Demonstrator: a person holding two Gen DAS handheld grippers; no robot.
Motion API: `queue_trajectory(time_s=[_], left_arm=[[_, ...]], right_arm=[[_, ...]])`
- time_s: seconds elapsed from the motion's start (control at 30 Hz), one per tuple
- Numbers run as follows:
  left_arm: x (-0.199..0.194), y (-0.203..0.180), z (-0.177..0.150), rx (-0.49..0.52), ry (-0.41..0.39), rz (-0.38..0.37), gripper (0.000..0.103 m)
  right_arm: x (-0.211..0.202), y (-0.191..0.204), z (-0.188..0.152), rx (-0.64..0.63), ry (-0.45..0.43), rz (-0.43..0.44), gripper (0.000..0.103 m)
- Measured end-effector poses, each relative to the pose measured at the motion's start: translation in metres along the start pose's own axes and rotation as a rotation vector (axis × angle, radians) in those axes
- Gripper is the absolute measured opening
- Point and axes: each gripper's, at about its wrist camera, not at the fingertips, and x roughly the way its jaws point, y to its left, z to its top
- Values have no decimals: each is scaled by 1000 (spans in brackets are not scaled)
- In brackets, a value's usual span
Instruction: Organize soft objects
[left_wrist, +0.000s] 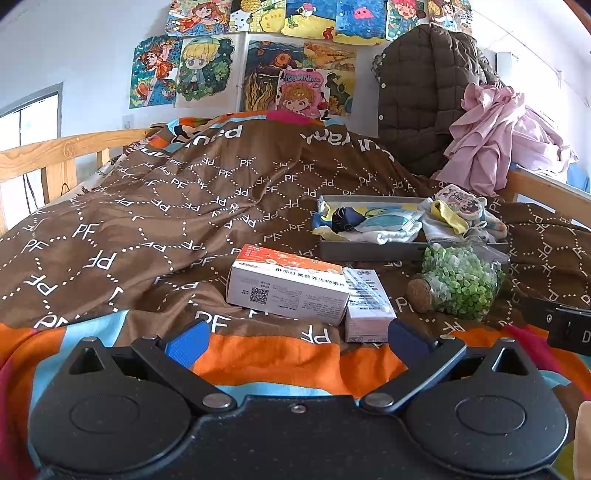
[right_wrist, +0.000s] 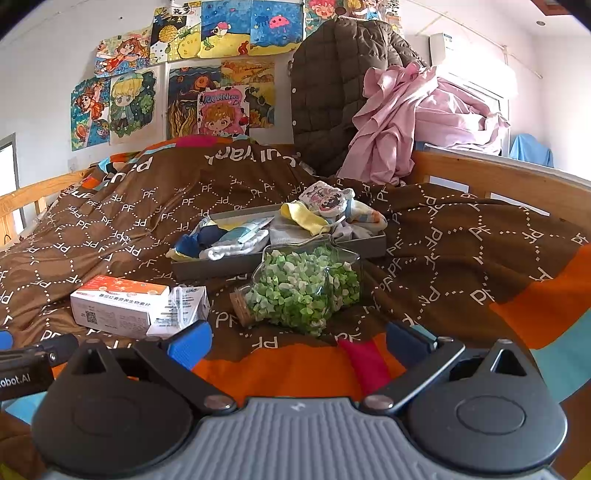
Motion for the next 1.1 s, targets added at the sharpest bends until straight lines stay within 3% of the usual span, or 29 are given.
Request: queue_trajectory(time_s=[0.67, 1.1], left_arm=[[-2, 7, 2, -48, -3, -39, 102], [0, 7, 2, -56, 7, -21, 102]], right_arm=[[1, 0, -1, 1, 10, 7, 103], [1, 0, -1, 4, 12, 9, 103]])
